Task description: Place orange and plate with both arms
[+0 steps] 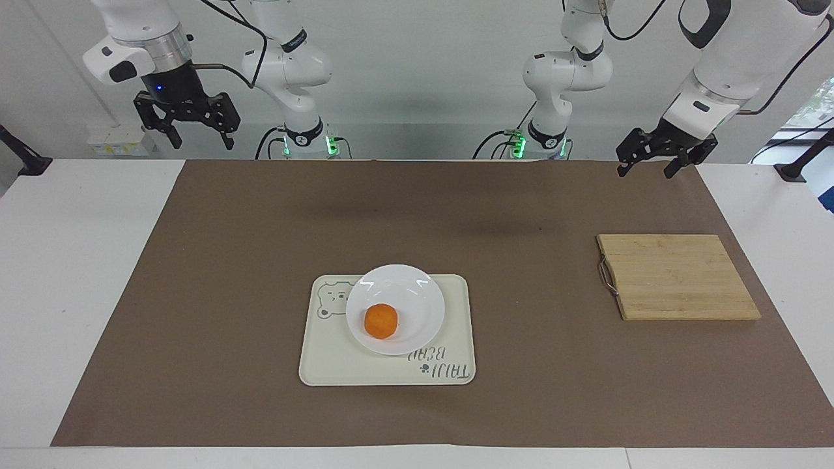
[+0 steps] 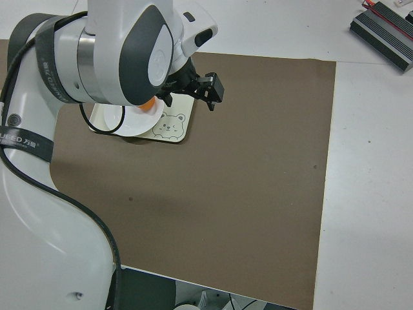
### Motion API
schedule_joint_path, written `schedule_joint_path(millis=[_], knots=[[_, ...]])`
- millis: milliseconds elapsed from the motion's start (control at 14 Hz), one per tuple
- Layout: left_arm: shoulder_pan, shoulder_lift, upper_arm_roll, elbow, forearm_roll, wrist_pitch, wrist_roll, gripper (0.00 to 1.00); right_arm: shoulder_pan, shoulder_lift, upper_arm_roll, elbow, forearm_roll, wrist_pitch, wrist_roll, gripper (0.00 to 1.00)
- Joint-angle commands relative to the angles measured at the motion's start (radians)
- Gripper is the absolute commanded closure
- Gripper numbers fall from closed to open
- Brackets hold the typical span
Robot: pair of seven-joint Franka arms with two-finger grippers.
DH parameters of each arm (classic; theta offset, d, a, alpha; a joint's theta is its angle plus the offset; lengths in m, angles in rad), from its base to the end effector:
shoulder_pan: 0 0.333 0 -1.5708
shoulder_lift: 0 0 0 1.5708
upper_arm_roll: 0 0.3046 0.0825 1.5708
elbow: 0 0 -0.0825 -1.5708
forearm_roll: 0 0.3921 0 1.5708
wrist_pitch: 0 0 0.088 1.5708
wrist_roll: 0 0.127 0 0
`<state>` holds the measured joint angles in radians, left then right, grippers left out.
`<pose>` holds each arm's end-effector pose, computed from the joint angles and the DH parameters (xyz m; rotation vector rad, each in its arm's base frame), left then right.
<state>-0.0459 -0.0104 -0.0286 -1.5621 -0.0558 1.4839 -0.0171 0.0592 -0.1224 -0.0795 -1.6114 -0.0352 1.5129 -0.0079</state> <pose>0.5469 -0.0484 0.5959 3.0860 -0.0931 -0.1085 0.5196 -0.0178 0.6346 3.1156 -0.0224 0.0361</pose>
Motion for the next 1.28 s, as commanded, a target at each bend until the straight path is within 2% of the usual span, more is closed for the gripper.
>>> schedule_joint_path(millis=[0, 712, 926, 1211], knots=[[0.012, -0.016, -0.01, -0.007, 0.017, -0.013, 0.009, 0.0, -0.01, 0.009, 0.0, 0.015, -0.009, -0.002, -0.021, 0.0], [0.012, -0.016, -0.01, -0.007, 0.017, -0.013, 0.009, 0.0, -0.015, 0.01, -0.002, 0.019, -0.009, -0.01, -0.02, 0.0], [0.012, -0.016, -0.01, -0.007, 0.017, -0.013, 0.009, 0.0, -0.016, 0.046, -0.003, 0.067, -0.021, -0.022, -0.02, 0.0], [0.012, -0.016, -0.01, -0.007, 0.017, -0.013, 0.009, 0.0, -0.01, 0.041, -0.003, 0.056, -0.009, -0.026, -0.018, 0.0]])
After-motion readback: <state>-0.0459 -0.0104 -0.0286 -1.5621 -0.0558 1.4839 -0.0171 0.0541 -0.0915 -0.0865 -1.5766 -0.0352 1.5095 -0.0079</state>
